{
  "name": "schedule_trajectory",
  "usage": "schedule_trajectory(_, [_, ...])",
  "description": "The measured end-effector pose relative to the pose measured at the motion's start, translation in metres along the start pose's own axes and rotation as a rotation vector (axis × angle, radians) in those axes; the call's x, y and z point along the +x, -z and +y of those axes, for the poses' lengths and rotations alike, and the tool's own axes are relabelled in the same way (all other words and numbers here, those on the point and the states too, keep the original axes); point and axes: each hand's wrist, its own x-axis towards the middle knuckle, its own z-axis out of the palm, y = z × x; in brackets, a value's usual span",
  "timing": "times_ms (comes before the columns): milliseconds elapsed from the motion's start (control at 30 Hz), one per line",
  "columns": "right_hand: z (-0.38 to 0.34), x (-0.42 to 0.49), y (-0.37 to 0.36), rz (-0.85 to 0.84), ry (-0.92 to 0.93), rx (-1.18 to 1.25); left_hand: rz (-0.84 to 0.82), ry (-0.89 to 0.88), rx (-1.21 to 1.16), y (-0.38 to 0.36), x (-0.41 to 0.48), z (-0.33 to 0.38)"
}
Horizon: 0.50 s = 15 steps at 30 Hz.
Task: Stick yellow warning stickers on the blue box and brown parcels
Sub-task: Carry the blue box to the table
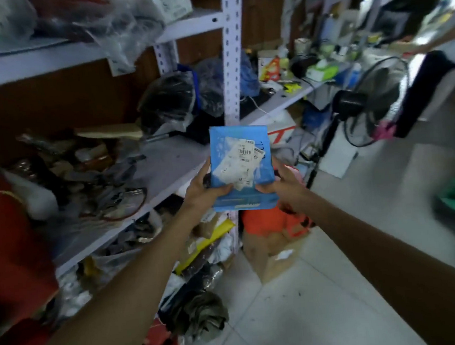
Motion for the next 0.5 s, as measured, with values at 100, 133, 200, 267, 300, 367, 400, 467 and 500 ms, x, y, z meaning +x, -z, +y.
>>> schedule_trajectory(100, [0.003,-0.034,0.043,0.089,0.010,-0.004,-0.132,-0.048,-0.010,-0.048,0.002,0.005])
schedule_trajectory(133, [0.007,-0.047,0.059,0.126,-0.013,0.005,-0.182,-0.082,-0.009,-0.067,0.002,0.005])
schedule_trajectory(200, [0.017,-0.074,0.092,0.261,-0.079,0.044,-0.273,-0.129,-0.005,-0.109,0.000,0.007])
schedule_trajectory(267, [0.027,-0.103,0.125,0.400,-0.142,0.112,-0.388,-0.152,0.003,-0.155,-0.003,0.008])
schedule_trajectory(300, [0.032,-0.117,0.141,0.456,-0.156,0.131,-0.448,-0.179,0.012,-0.177,-0.004,0.010])
schedule_trajectory(367, [0.042,-0.145,0.174,0.559,-0.173,0.124,-0.542,-0.207,0.035,-0.224,-0.008,0.013])
schedule_trajectory(400, [0.046,-0.159,0.189,0.608,-0.180,0.120,-0.581,-0.203,0.057,-0.247,-0.010,0.015])
schedule_trajectory(467, [0.054,-0.185,0.221,0.693,-0.190,0.129,-0.670,-0.212,0.117,-0.294,-0.014,0.022])
schedule_trajectory(500, [0.059,-0.198,0.236,0.726,-0.191,0.137,-0.711,-0.218,0.134,-0.316,-0.017,0.023])
